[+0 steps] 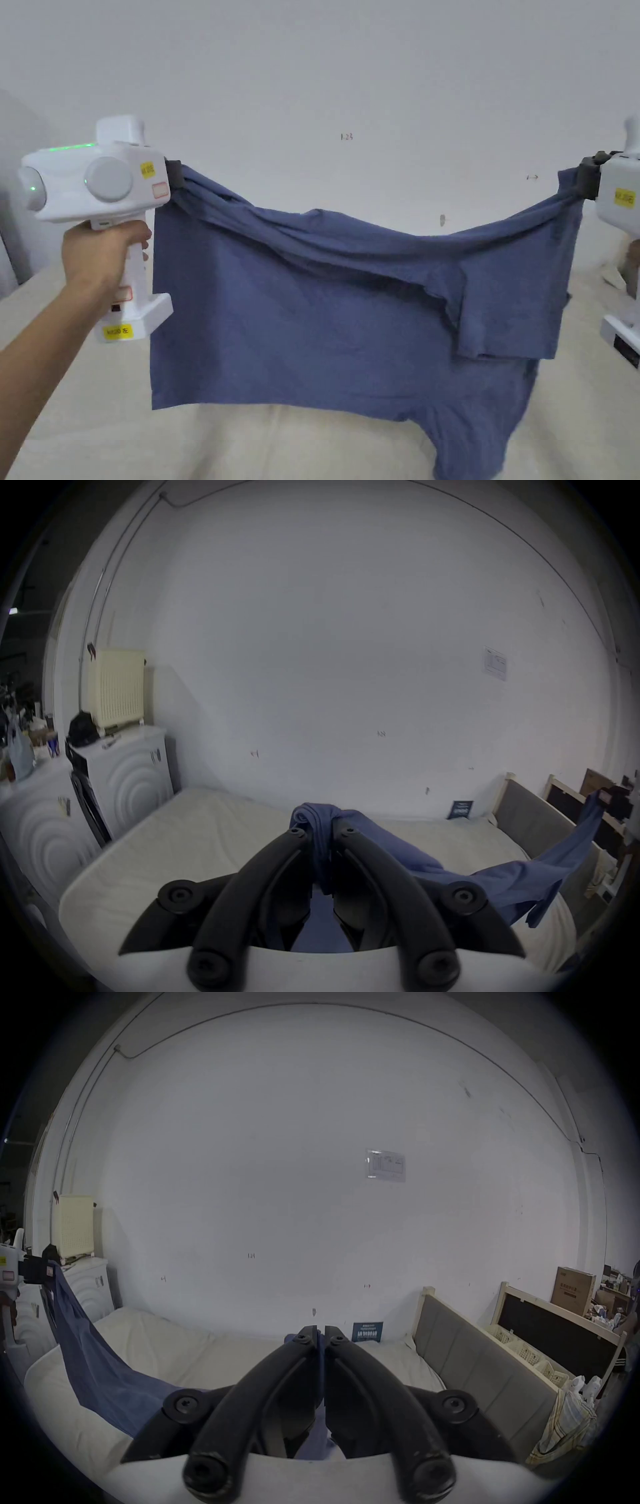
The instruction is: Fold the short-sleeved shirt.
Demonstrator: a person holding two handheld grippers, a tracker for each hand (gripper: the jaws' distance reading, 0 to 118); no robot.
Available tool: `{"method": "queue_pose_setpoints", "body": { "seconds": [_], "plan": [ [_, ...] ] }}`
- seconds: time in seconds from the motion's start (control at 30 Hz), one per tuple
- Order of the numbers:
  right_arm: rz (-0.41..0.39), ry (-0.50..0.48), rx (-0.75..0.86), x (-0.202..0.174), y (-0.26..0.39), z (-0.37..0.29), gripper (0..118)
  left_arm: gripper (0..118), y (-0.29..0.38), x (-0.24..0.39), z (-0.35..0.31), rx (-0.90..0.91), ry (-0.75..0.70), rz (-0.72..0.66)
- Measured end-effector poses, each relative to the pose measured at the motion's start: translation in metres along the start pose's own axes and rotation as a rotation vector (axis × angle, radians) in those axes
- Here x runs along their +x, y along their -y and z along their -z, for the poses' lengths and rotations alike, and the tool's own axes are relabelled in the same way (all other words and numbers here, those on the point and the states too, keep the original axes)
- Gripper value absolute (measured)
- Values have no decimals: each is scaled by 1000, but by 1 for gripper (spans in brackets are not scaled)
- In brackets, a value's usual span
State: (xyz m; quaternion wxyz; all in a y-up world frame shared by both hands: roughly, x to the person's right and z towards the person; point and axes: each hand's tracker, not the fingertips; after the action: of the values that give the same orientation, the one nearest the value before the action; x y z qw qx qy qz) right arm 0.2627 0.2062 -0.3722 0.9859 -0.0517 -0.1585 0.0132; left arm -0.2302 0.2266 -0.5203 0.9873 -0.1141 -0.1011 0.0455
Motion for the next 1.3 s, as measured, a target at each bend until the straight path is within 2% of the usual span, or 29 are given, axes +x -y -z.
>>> {"method": "queue_pose_setpoints", "body": {
  "seconds": [0.13, 0.27, 0.47, 0.67, 0.93, 1.07, 1.17, 1.3],
  "plan": [
    [9, 11, 28, -2, -5, 20, 2, 10, -15, -7, 26, 22, -39, 15],
    [27, 14, 22, -7, 9, 35, 2, 10, -1, -20, 56, -11, -55, -2],
    [40, -9, -44, -21, 63, 47, 2, 10, 68, -37, 89, -131, -65, -34],
    [47, -21, -157, -28, 135, 52, 2, 10, 156, -52, 94, -262, -57, -69],
    [113, 2, -301, -22, 233, -4, 2, 10, 259, -74, 36, -428, -57, -62],
    [154, 15, -342, -14, 264, -57, 2, 10, 299, -89, -8, -474, -68, -70],
    [187, 21, -367, -11, 283, -103, 2, 10, 323, -98, -50, -518, -74, -130],
    [200, 28, -397, -6, 306, -156, 2, 10, 351, -107, -104, -559, -89, -167]
  ]
}}
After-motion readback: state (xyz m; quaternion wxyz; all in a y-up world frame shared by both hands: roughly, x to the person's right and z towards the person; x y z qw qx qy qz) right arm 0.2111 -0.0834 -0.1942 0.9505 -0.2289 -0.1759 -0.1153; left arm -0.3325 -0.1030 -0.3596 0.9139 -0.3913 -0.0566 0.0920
